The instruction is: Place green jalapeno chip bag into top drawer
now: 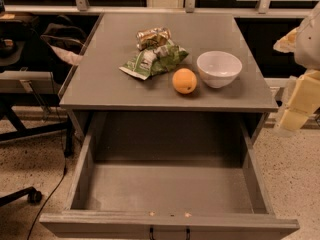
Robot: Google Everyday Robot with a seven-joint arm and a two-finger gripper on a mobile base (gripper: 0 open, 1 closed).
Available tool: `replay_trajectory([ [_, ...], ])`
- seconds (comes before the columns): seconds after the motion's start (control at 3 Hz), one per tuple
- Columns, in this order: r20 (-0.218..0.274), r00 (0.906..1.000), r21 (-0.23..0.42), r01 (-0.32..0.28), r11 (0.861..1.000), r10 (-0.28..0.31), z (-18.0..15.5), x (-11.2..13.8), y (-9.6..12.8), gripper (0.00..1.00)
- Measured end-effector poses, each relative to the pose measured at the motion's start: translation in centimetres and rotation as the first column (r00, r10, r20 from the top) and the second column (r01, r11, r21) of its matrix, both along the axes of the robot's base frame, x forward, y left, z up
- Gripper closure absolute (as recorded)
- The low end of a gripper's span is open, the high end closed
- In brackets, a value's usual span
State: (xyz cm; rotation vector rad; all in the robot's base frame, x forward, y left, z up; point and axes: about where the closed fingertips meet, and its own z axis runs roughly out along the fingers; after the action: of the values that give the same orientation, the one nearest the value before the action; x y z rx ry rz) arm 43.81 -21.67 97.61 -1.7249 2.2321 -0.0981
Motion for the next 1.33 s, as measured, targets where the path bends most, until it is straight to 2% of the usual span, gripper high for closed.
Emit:
replay_trajectory([
  [0.33,0.000,1.0000,0.000,0.000,1.000,0.000,0.0,0.0,0.0,0.00],
  [0.67,0.041,0.9985,-0.007,-0.036,0.999,0.036,1.7,1.1,1.0,0.00],
  [1.0,0.094,0.9898,-0.015,-0.106,0.994,0.107,4.1,2.8,2.3,0.00],
  [1.33,0.144,0.9697,-0.012,-0.198,0.980,0.198,6.8,4.9,3.8,0.00],
])
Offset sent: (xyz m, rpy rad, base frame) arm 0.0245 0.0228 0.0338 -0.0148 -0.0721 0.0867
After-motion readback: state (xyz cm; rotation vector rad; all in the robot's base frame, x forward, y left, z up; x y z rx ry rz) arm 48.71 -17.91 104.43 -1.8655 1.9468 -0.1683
